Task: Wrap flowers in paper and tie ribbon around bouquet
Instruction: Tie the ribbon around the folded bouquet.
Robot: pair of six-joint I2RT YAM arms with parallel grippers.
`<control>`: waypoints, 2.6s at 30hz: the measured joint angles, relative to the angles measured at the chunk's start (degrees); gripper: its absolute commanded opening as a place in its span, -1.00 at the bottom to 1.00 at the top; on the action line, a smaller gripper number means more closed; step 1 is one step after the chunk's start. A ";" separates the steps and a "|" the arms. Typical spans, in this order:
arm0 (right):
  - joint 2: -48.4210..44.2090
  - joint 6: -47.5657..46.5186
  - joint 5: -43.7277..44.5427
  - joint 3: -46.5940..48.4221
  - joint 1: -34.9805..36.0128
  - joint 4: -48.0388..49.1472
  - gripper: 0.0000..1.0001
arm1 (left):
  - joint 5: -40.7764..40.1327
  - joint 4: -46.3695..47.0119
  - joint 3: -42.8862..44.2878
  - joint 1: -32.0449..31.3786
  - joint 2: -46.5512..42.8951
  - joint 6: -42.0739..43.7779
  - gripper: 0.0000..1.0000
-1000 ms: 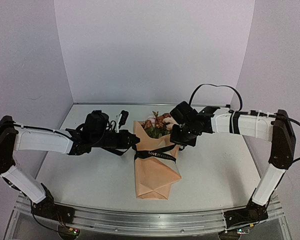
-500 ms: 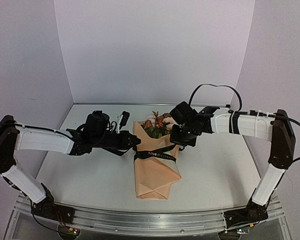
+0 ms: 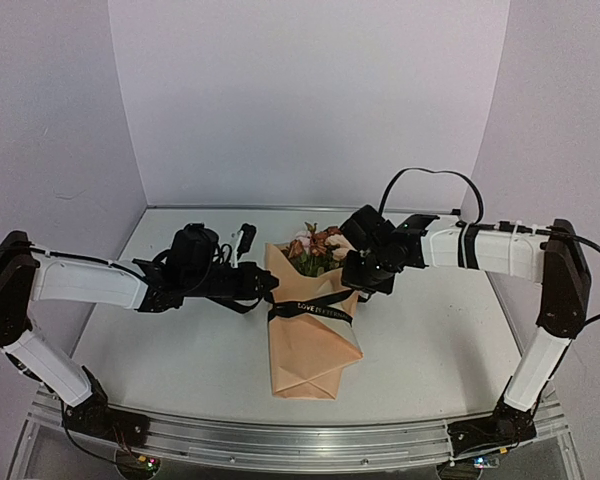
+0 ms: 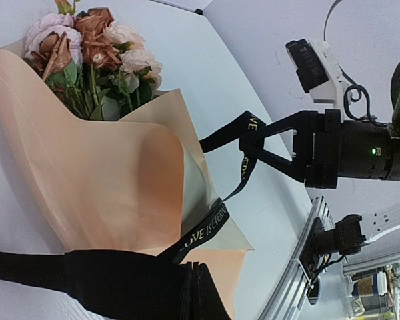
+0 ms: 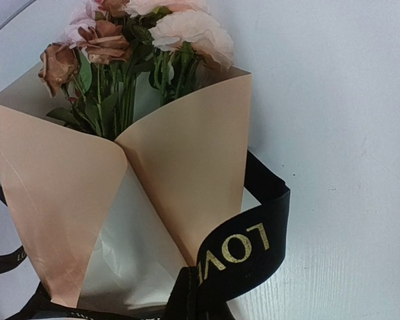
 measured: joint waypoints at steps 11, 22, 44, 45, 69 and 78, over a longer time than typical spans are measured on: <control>-0.93 0.97 1.30 -3.85 -1.18 -0.08 -1.00 | -5.36 -1.14 -2.74 0.17 -0.69 -2.79 -1.00; -1.99 1.57 1.47 -4.95 -1.65 -0.08 -1.00 | -4.58 -1.20 -3.29 0.39 -0.84 -2.87 -1.00; -1.99 1.55 -0.07 -4.95 -1.60 0.46 -1.00 | -0.24 0.98 -1.24 0.44 -0.48 -2.33 -0.98; -1.99 1.53 -0.24 -4.95 -1.59 0.58 -1.00 | 0.21 1.14 -0.89 0.44 -0.23 -2.28 -0.97; -1.99 1.51 -1.82 -4.95 -0.47 1.15 -1.00 | 3.02 1.31 6.15 0.44 5.19 0.52 -0.75; -1.99 1.52 -2.06 -4.95 -0.21 1.28 -1.00 | -1.44 -0.06 8.77 1.12 7.01 -0.87 -0.85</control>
